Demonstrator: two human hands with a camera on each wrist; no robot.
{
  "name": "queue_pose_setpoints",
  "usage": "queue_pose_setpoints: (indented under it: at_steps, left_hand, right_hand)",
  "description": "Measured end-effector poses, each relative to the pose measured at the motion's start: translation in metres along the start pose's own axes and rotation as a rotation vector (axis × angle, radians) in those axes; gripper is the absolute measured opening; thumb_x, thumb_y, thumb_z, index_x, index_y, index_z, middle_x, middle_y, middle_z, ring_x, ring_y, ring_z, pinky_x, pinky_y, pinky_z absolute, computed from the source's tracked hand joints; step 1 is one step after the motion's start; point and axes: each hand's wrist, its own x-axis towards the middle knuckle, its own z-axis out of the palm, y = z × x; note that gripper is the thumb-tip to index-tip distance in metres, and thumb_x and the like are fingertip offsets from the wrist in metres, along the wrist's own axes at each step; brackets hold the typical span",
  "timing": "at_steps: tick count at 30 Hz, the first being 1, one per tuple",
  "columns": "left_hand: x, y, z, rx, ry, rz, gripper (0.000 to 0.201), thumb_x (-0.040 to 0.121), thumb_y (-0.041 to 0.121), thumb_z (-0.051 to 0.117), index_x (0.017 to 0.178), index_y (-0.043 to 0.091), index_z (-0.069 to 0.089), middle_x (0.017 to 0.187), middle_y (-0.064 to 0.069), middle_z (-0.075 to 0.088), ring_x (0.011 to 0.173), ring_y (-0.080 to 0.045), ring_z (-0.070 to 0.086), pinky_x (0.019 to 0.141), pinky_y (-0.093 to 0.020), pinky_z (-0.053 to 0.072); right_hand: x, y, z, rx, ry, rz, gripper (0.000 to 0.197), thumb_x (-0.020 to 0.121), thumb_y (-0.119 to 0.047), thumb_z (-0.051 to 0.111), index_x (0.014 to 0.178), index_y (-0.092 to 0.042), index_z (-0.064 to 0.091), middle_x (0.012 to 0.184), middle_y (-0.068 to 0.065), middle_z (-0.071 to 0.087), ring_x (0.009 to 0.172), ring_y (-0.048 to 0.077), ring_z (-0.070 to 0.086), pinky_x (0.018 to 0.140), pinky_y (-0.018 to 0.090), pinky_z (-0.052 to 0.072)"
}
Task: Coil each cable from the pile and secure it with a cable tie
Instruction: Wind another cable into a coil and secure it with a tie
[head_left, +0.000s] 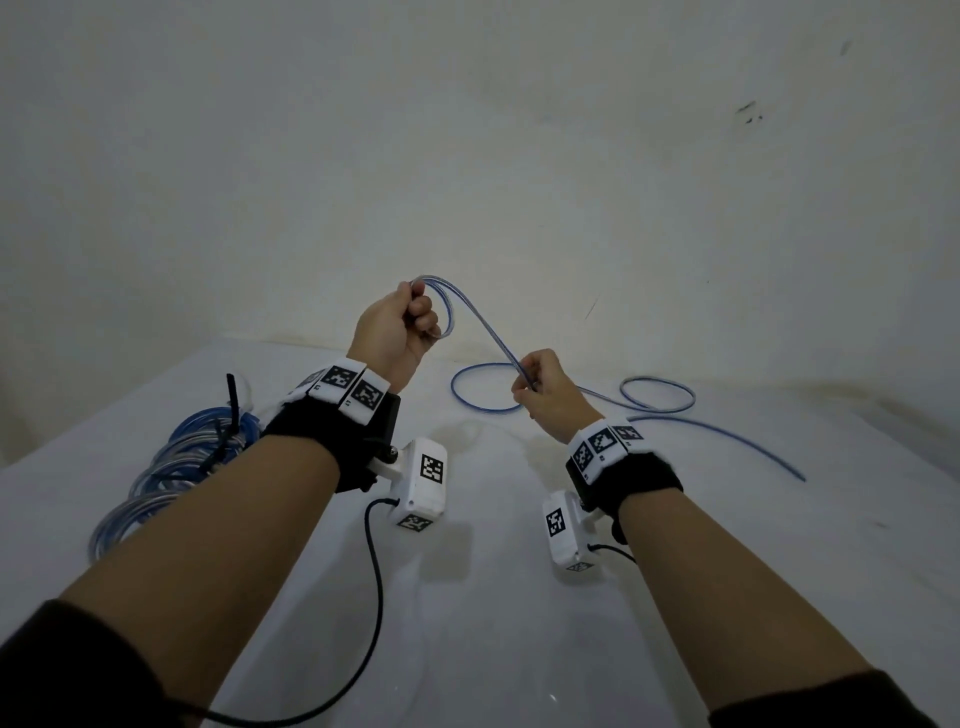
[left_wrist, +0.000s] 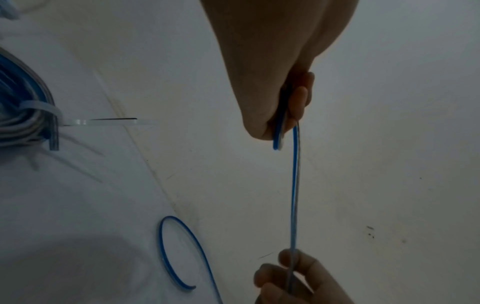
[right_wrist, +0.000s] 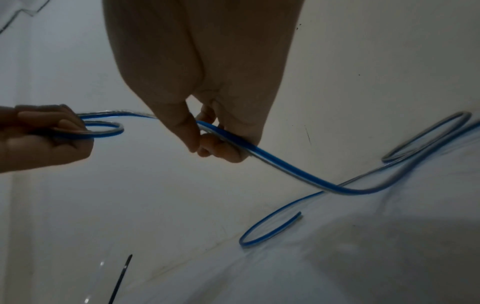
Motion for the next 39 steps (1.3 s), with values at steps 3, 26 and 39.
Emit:
queue_pose_setpoints:
  at_steps: [3,26,39]
  left_hand:
    - [0.004,0.003,0.001,-0.081,0.058,0.059,0.035,0.103,0.020,0.025,0.078,0.014,0.049,0.047,0.010,0.047,0.040,-0.005,0.039,0.052,-0.016,0.034]
    - [-0.018,-0.033,-0.011,1.329,-0.301,0.174,0.026,0.101,0.023,0.034,0.083,0.011,0.050,0.065,0.003,0.053,0.061,-0.013,0.046,0.066,-0.028,0.039]
    - [-0.027,-0.012,0.006,0.734,-0.374,-0.213,0.042,0.103,0.028,0.026,0.075,0.009,0.050,0.042,0.012,0.029,0.039,-0.004,0.027,0.043,-0.013,0.026]
  right_hand:
    - [-0.006,0.003,0.000,-0.084,0.038,-0.020,0.014,0.094,-0.002,0.047,0.099,-0.012,0.039,0.096,0.006,0.047,0.068,0.020,0.051,0.062,0.023,0.045]
    - [-0.002,-0.049,-0.017,-0.304,0.018,-0.392,0.015,0.083,-0.017,0.065,0.090,-0.022,0.052,0.061,-0.014,0.047,0.058,-0.001,0.046,0.079,0.031,0.035]
    - [0.007,-0.037,-0.014,-0.509,0.235,-0.374,0.052,0.087,-0.054,0.027,0.108,-0.032,0.069,0.098,0.004,0.058,0.098,0.020,0.050,0.087,0.038,0.035]
